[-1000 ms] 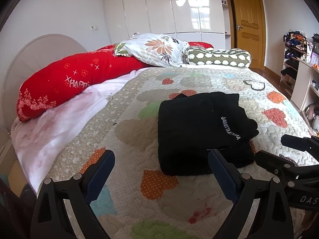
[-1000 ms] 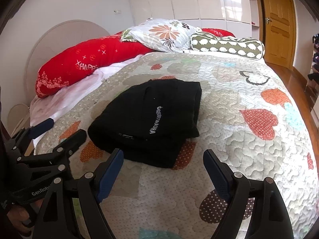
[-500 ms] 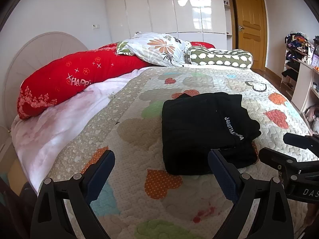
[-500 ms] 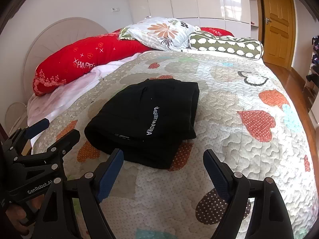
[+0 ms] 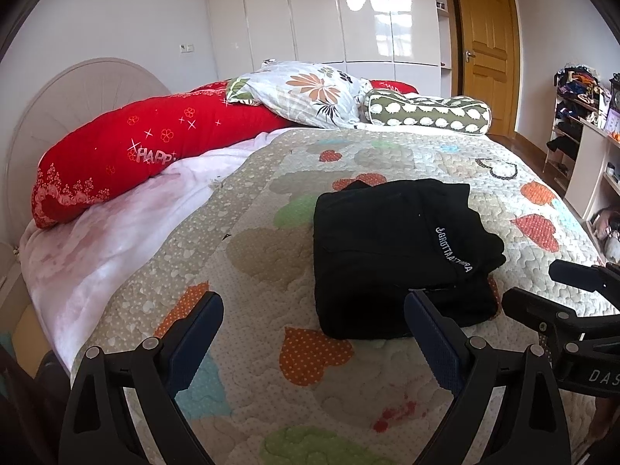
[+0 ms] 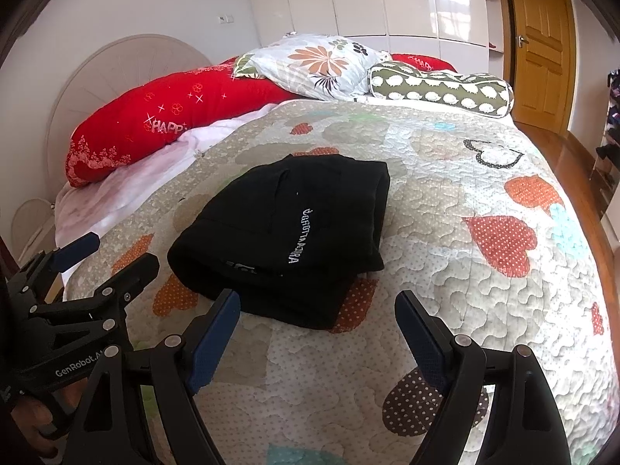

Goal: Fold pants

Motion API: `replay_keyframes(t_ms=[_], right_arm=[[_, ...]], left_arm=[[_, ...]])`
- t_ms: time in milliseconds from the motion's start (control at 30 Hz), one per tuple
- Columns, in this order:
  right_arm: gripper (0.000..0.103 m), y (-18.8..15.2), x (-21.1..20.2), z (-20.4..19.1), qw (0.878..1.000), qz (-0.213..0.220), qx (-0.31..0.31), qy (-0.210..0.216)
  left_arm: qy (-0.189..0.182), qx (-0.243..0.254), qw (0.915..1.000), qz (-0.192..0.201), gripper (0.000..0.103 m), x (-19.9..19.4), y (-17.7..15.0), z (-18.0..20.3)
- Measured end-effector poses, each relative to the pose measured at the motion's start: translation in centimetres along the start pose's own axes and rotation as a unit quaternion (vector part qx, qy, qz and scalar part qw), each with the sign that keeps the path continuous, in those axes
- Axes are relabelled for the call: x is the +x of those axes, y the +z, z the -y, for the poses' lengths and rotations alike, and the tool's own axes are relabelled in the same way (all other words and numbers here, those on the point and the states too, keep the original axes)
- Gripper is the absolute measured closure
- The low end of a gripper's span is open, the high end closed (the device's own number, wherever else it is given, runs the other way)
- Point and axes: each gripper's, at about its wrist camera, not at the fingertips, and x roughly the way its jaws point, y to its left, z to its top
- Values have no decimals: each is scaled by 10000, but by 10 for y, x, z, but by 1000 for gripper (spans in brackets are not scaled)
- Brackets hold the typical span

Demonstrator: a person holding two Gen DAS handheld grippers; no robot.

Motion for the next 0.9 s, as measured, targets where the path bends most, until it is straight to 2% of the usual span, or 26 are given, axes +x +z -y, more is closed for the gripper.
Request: replay_keyframes(t_ms=[700,900], right_arm=[[19,-4,1,7,9999,-88,56,-19],[19,-6,-2,8,9999,-63,84,-18]], left_arm=[[-58,27,10000,-30,8,0,0,4],[-225,-32,9997,-74,8,-3,-1,2]])
